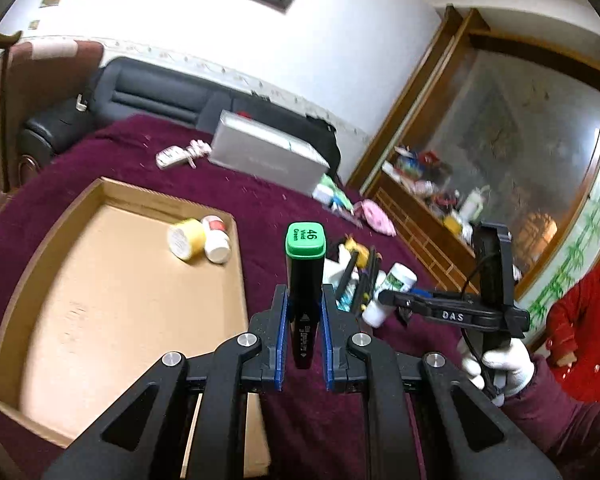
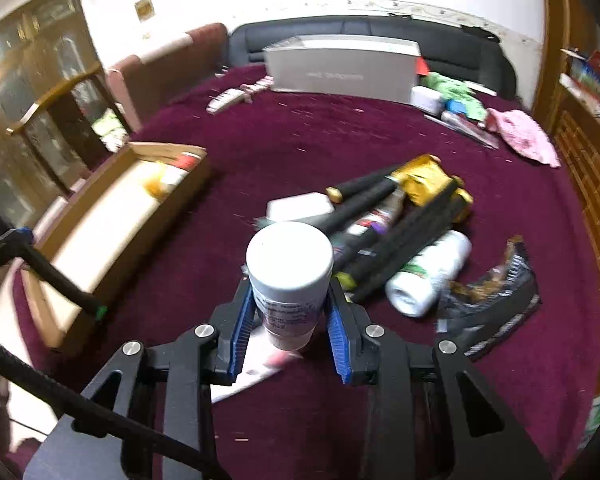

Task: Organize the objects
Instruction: 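Carry the marker and bottle into the box and release them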

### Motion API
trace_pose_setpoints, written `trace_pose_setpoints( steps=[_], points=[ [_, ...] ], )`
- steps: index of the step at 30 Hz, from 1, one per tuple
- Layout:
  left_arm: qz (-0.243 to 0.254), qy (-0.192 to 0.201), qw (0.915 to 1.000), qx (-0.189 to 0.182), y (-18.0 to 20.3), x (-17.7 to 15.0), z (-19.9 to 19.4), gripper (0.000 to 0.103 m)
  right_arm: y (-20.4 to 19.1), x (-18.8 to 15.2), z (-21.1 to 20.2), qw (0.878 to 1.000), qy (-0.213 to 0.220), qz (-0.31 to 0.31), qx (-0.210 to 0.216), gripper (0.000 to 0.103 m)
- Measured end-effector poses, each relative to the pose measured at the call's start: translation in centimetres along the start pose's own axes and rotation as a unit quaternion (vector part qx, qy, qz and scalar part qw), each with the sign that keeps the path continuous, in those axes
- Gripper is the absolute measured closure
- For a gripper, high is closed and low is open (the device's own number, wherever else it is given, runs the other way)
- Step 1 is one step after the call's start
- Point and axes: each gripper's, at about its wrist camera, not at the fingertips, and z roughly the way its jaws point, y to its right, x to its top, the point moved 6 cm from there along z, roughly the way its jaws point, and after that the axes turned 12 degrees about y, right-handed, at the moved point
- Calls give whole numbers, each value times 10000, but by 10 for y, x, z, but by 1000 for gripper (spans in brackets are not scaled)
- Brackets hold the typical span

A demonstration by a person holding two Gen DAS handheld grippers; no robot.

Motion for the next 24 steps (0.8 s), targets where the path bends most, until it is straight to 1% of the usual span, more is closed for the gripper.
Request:
trace_pose_setpoints(
  steps=[3, 5, 8, 10, 12, 14, 17, 19, 21, 24],
  points=[
    [-32, 218, 9997, 119, -14, 10, -17, 92, -32, 7, 6, 9984, -60, 203, 520, 71],
    [-94, 327, 9992, 211, -26, 16, -28, 92, -59, 14, 15, 9951, -126, 357, 918, 71],
    [-86, 544, 9973, 489, -42, 27, -49, 92, -99, 26, 36, 9891, -155, 449, 1397, 71],
    [-27, 752, 9944, 748, -52, 33, -65, 92, -128, 34, 55, 9847, -170, 468, 1667, 70],
    [-34, 936, 9915, 904, -63, 37, -80, 91, -152, 35, 77, 9812, -346, 465, 1842, 70],
    [-67, 1071, 9886, 1053, -78, 40, -91, 91, -175, 33, 104, 9811, -593, 312, 1814, 70],
    [-218, 1220, 9847, 1225, -104, 44, -100, 91, -198, 25, 140, 9839, -887, -32, 1549, 70],
    [-370, 1274, 9829, 1280, -120, 44, -99, 91, -202, 21, 157, 9841, -1012, -92, 1460, 70],
    [-468, 1266, 9820, 1318, -132, 43, -96, 91, -205, 24, 170, 9846, -1032, -87, 1411, 70],
    [-531, 1224, 9825, 1301, -144, 42, -89, 91, -207, 27, 190, 9857, -1125, -138, 1247, 70]
  ],
)
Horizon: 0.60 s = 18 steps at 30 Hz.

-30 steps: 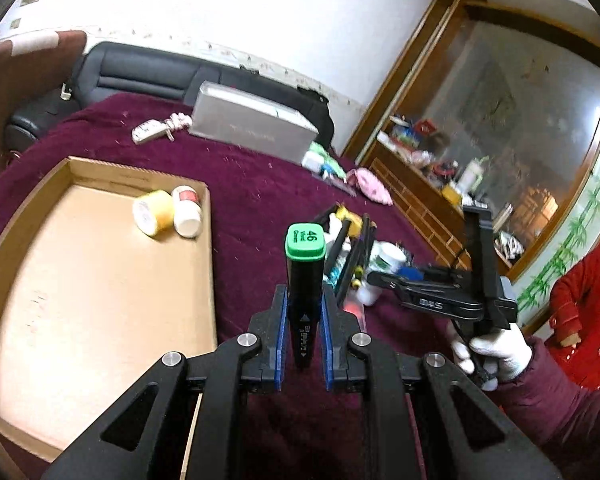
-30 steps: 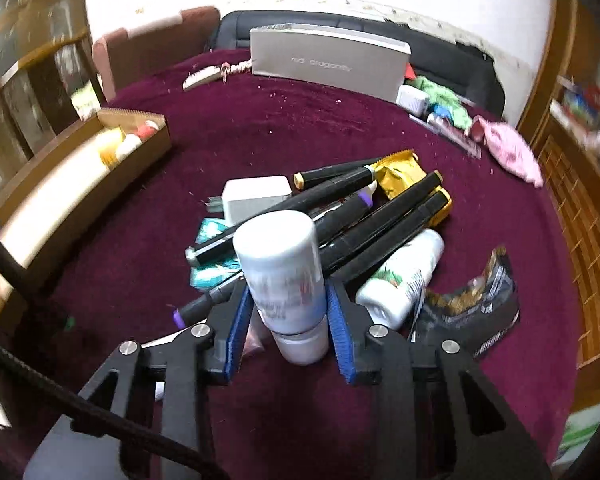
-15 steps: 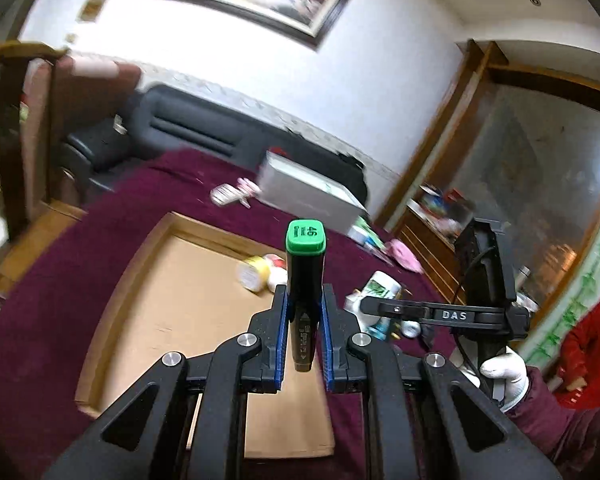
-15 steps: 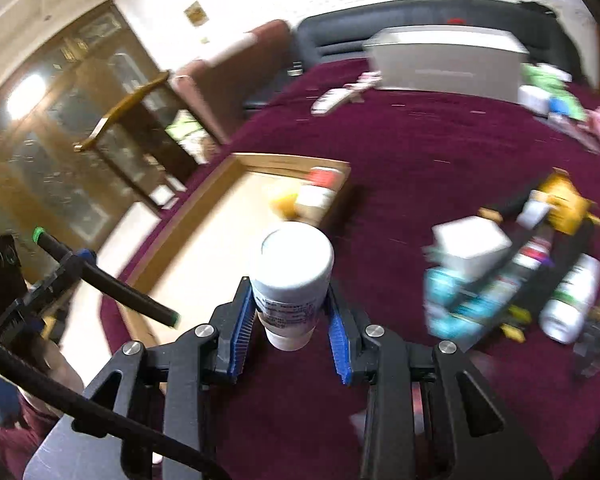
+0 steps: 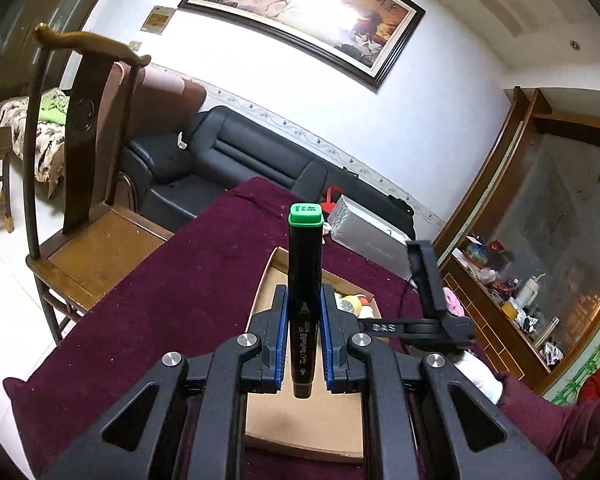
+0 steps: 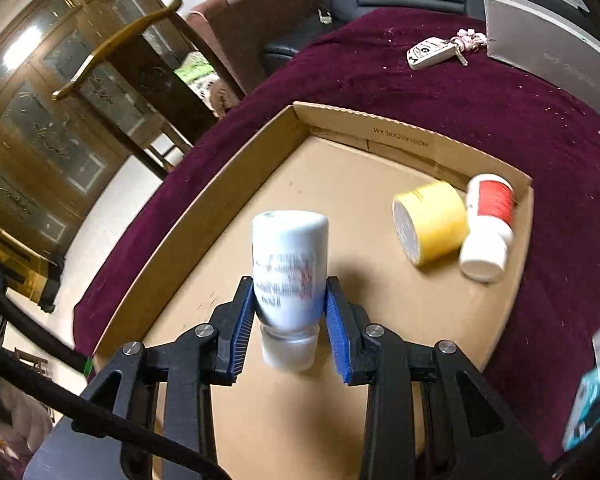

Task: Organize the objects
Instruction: 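Carry the marker and bottle into the box and release them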

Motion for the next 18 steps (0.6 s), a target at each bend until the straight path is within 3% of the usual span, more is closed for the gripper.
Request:
trace_pose_setpoints(
  steps=[5, 12, 18],
  points=[
    [-48, -42, 10000, -65, -5, 0, 7, 91, 13, 9, 13, 9999, -39, 118, -116, 70],
    [10, -162, 9998, -138, 8, -3, 18, 91, 37, 10, 6, 9970, 66, 243, -726, 71],
    [21, -237, 9997, -85, 16, -4, 17, 91, 36, 14, -19, 9966, 390, 353, -635, 69]
  ],
)
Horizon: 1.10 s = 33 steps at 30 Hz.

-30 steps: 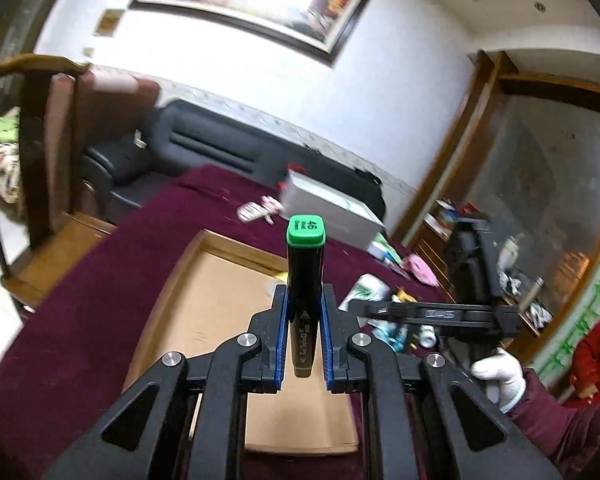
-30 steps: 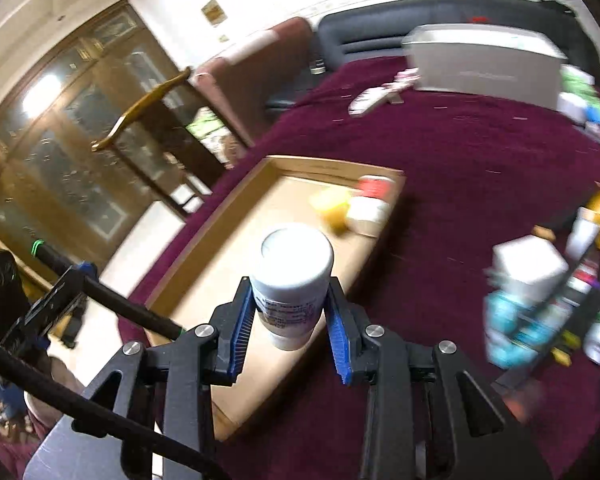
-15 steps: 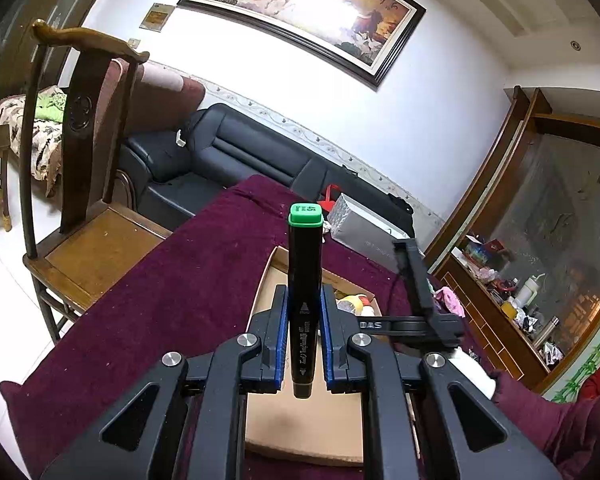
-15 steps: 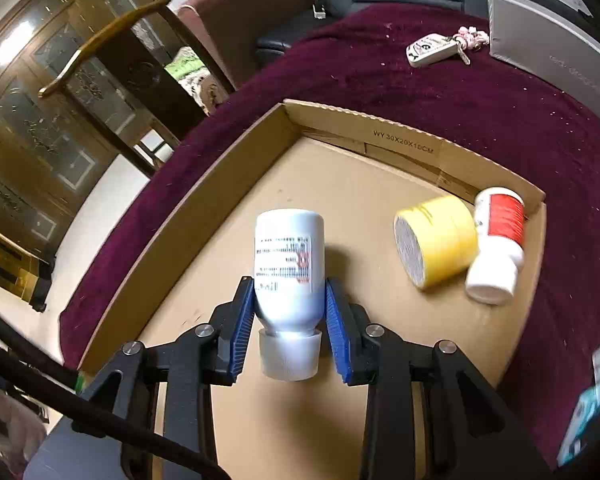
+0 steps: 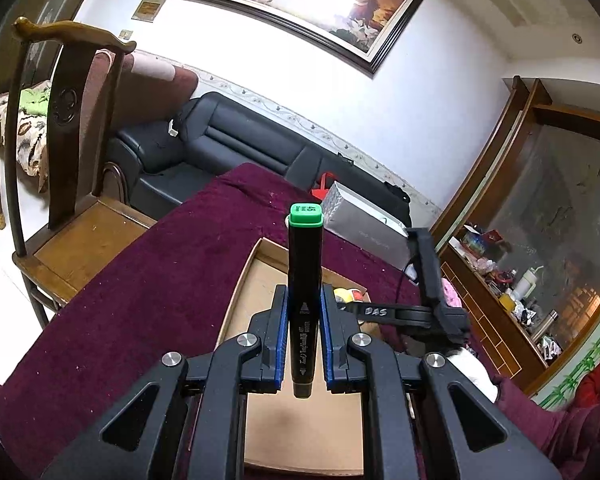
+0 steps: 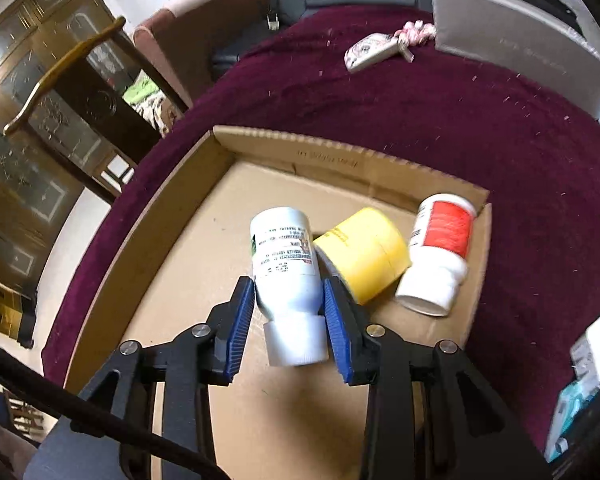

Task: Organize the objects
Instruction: 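Carry the marker and bottle into the box and release them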

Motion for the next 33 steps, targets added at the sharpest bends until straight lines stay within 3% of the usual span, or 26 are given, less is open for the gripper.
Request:
trace_pose_setpoints(
  steps=[9, 19, 23, 29, 33],
  points=[
    [306, -36, 9995, 93, 28, 0, -4, 91, 24, 18, -74, 9939, 1092, 122, -78, 57],
    [582, -285, 9977, 181, 49, -3, 14, 92, 112, -9, -123, 9826, 1463, 1073, -393, 57],
    [829, -578, 9947, 206, 52, -6, 38, 92, 137, -29, -146, 9750, 1720, 1309, -522, 56],
    [1305, -1077, 9850, 328, 56, -25, 85, 92, 175, -56, -168, 9627, 2059, 1398, -1064, 53],
    [1242, -1529, 9791, 507, 45, -41, 120, 91, 194, -60, -169, 9578, 2104, 1689, -992, 53]
  ],
)
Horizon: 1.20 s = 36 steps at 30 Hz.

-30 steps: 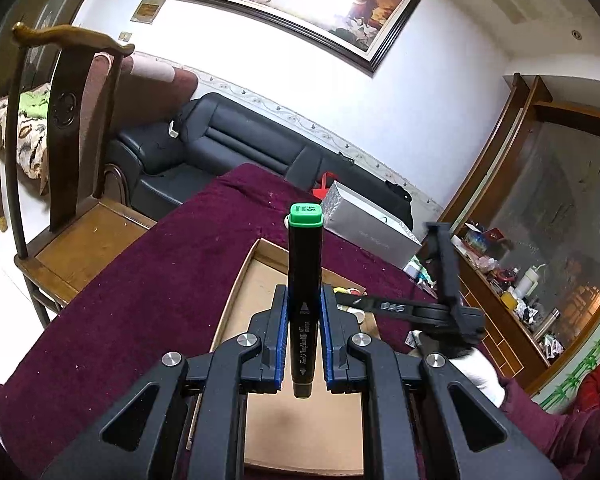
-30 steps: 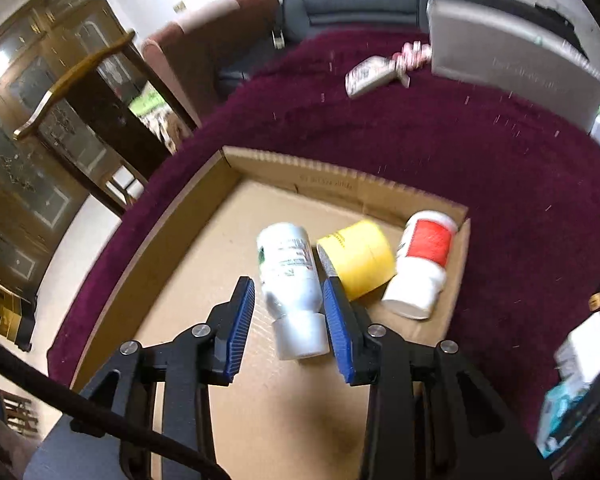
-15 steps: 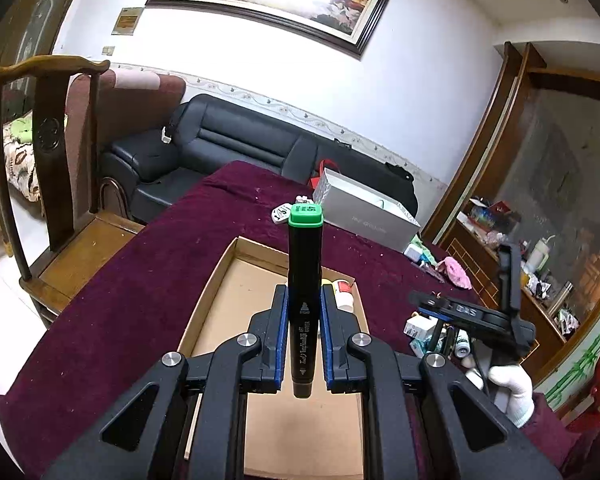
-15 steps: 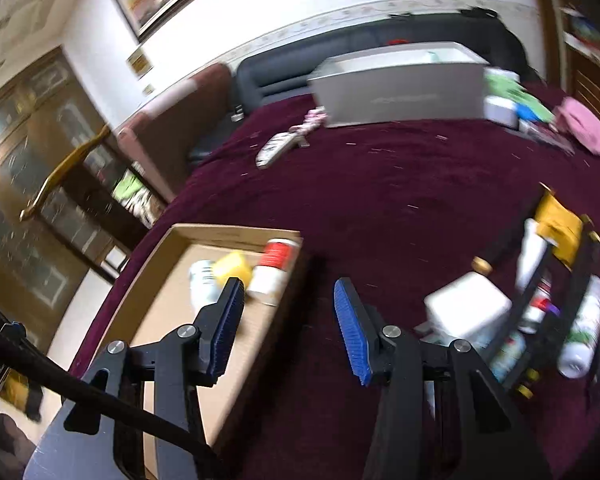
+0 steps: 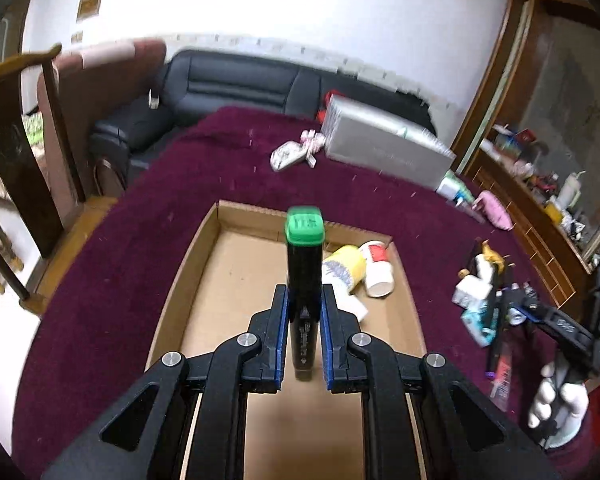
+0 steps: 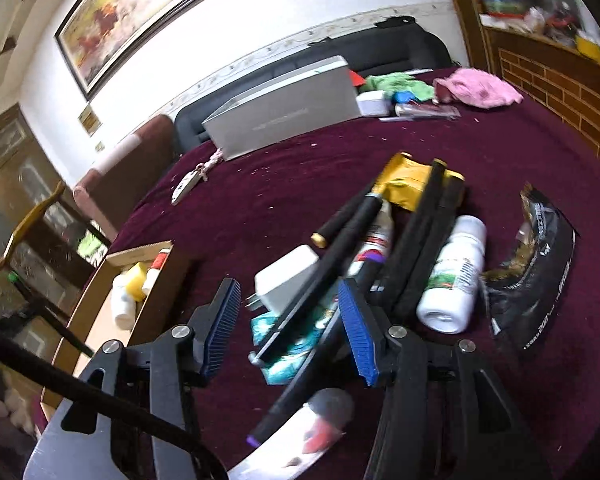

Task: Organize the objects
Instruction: 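Carry the marker and bottle into the box and release them, then move both tools back over the pile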

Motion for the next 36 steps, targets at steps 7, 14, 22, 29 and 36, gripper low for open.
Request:
trace_pose_setpoints(
  steps=[7, 14, 22, 29, 36],
  points=[
    [-86, -533, 9983, 224, -12, 5, 63, 91, -6, -5, 4, 9997, -142, -99, 153, 53],
    [34, -816, 9956, 451, -8, -8, 90, 91, 1, -4, 6, 9999, -132, 9, 78, 53],
    [-919, -704, 9933, -22, -3, 4, 42, 71, 7, 2, -1, 9999, 36, 156, 41, 51],
    [-790, -653, 9860, -1318, 92, 5, -8, 50, 19, 9, -10, 9991, 290, 242, -194, 49],
    [471, -1269, 9764, -1685, 189, -65, -1, 50, 37, 27, -48, 9968, 670, 254, -354, 38]
  ],
)
